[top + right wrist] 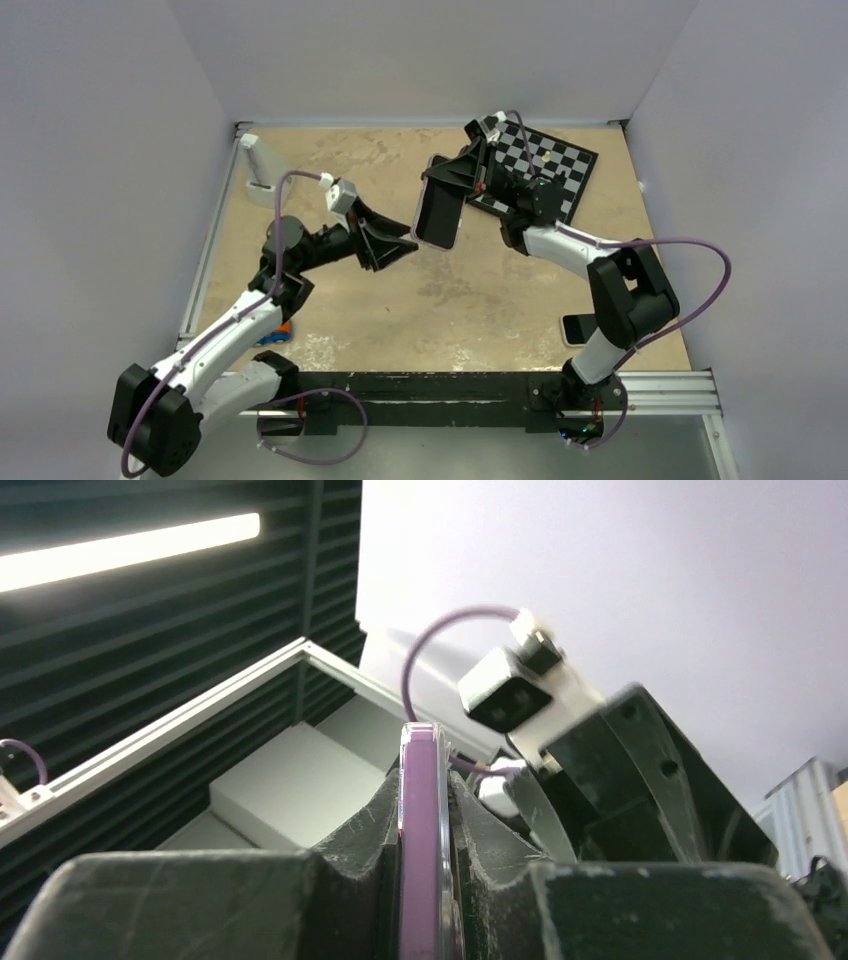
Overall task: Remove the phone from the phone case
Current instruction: Remove the phone case from the phone.
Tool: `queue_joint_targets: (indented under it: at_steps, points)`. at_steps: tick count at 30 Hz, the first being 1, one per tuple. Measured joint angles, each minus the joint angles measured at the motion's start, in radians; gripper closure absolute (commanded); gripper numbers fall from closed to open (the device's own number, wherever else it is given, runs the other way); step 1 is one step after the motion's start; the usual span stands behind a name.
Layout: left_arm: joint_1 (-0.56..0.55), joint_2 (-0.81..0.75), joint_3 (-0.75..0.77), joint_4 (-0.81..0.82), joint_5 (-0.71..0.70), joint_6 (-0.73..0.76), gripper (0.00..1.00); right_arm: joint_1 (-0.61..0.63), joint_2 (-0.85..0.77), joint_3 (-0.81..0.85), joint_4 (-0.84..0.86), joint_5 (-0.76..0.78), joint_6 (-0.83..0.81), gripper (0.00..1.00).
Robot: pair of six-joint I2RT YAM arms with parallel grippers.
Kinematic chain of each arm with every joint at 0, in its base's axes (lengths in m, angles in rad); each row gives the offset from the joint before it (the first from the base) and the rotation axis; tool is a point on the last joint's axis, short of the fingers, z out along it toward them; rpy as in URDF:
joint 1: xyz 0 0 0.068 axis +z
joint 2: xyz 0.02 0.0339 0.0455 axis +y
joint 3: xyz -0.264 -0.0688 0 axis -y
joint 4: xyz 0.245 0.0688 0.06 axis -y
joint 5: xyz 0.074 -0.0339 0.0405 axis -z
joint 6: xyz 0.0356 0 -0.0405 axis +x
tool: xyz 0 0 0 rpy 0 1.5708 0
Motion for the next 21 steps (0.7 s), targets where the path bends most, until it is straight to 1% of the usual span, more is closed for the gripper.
queue_joint_targets:
  at_steps: [4,7,10,12,15,17,20,21]
  points:
    - [-0.007,-0.111,-0.159,0.025,-0.042,-0.142,0.41,-0.03,-0.034,-0.05,-0.001,0.031,-0.081,1.0]
    - [-0.014,-0.128,-0.195,0.056,-0.054,-0.251,0.41,-0.035,-0.074,-0.09,-0.026,0.058,-0.186,1.0]
    - [-0.042,-0.11,-0.208,0.181,-0.084,-0.367,0.4,-0.033,-0.14,-0.116,-0.114,0.114,-0.316,1.0]
    - [-0.081,-0.08,-0.208,0.266,-0.118,-0.426,0.4,-0.032,-0.201,-0.141,-0.192,0.172,-0.402,1.0]
    - [-0.146,-0.033,-0.217,0.355,-0.181,-0.468,0.42,-0.032,-0.295,-0.166,-0.325,0.283,-0.518,1.0]
    - [-0.169,-0.002,-0.227,0.405,-0.213,-0.489,0.44,-0.03,-0.345,-0.169,-0.399,0.346,-0.581,1.0]
    - [-0.175,0.044,-0.238,0.481,-0.262,-0.514,0.53,-0.028,-0.402,-0.169,-0.5,0.418,-0.661,1.0]
    - [-0.175,0.056,-0.238,0.499,-0.27,-0.517,0.54,-0.026,-0.419,-0.169,-0.534,0.438,-0.685,1.0]
